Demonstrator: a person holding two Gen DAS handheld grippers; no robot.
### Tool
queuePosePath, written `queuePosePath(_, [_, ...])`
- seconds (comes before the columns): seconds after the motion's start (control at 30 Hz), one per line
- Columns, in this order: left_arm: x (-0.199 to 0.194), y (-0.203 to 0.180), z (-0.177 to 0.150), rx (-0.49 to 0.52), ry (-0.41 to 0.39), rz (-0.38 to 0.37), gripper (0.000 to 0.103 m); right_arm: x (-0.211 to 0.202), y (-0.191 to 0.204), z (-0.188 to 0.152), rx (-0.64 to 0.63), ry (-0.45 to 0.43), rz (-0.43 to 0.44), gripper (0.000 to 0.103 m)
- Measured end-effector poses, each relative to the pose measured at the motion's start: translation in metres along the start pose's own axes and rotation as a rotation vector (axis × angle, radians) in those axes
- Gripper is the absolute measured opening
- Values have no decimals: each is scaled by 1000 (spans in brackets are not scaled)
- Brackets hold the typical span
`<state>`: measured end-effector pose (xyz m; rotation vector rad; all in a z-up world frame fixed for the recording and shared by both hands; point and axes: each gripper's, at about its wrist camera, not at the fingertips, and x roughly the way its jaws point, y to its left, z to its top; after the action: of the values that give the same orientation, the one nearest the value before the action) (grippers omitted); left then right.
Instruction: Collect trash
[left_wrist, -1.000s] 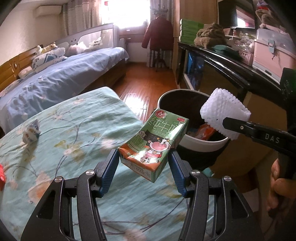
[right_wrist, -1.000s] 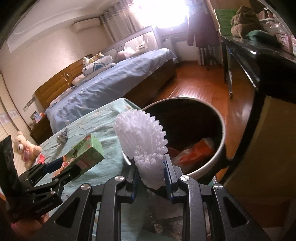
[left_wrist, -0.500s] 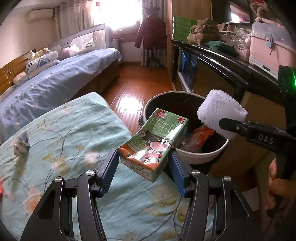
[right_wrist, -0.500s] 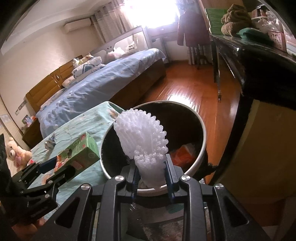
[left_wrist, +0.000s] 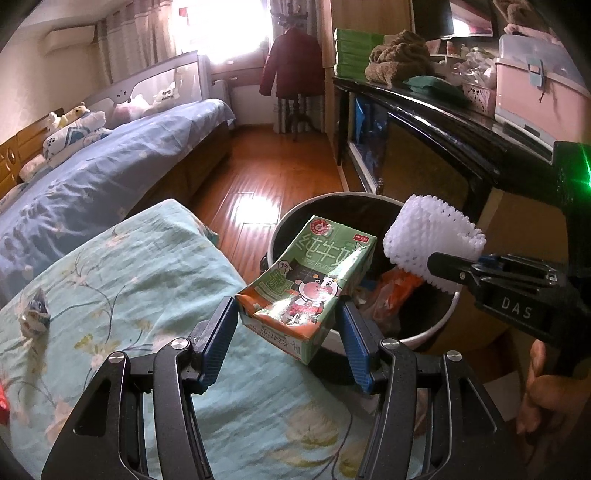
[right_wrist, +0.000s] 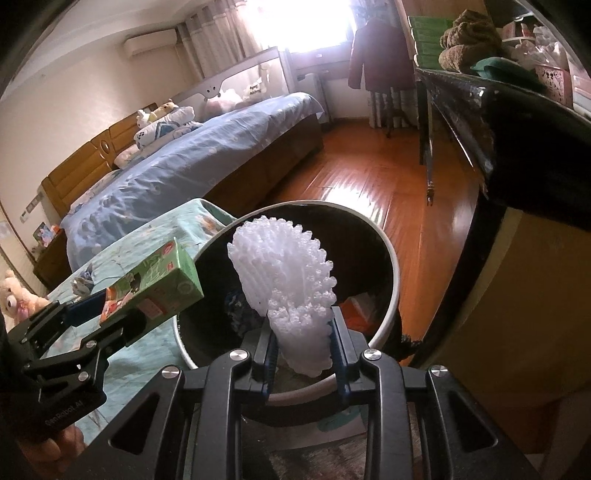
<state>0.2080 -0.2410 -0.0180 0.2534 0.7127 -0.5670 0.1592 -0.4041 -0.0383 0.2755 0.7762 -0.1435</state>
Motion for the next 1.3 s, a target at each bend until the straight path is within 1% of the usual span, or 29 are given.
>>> queuePosePath(0.23, [5, -3, 6, 10, -1, -1, 55, 5, -1, 0, 5, 15, -5, 28])
queuePosePath(0.43, [12, -6, 12, 14, 0, -13, 55, 9, -5, 1, 14, 17, -10, 28])
queuePosePath(0.47, [14, -6, 14, 12, 3, -24, 56, 10, -5, 1, 17, 18, -8, 28])
queuePosePath(0.5, [14, -6, 14, 11, 6, -34, 56, 10, -6, 1, 18, 17, -7, 32])
queuePosePath(0.53, [15, -6, 14, 11, 8, -36, 56, 9, -7, 2, 20, 16, -8, 38])
queuePosePath(0.57, [16, -7, 14, 10, 12, -35, 57, 9, -6, 2, 21, 14, -9, 42])
queuePosePath(0.6, [16, -7, 14, 10, 14, -38, 59, 8, -7, 3, 24, 11, -6, 47])
queuePosePath(0.63, [15, -6, 13, 7, 11, -42, 62, 7, -8, 2, 28, 8, -5, 50])
queuePosePath(0.7, [12, -5, 11, -1, 4, -46, 66, 7, -9, 3, 35, 7, -5, 51])
queuePosePath(0.8, [8, 0, 5, -21, -3, -43, 66, 6, -10, 2, 44, 3, 1, 56])
queuePosePath(1.0, [-6, 23, -14, -103, -6, -31, 69, 2, -1, 0, 43, -5, 25, 57])
queuePosePath(1.07, [-10, 32, -24, -132, 0, -26, 69, 0, 4, -1, 40, -8, 39, 59])
queuePosePath(1.13, [-15, 41, -35, -155, 5, -9, 69, -1, 12, -3, 35, -9, 61, 65])
queuePosePath(1.3, [-33, 72, -62, -231, 4, 63, 69, -2, 37, -6, 8, -10, 121, 74])
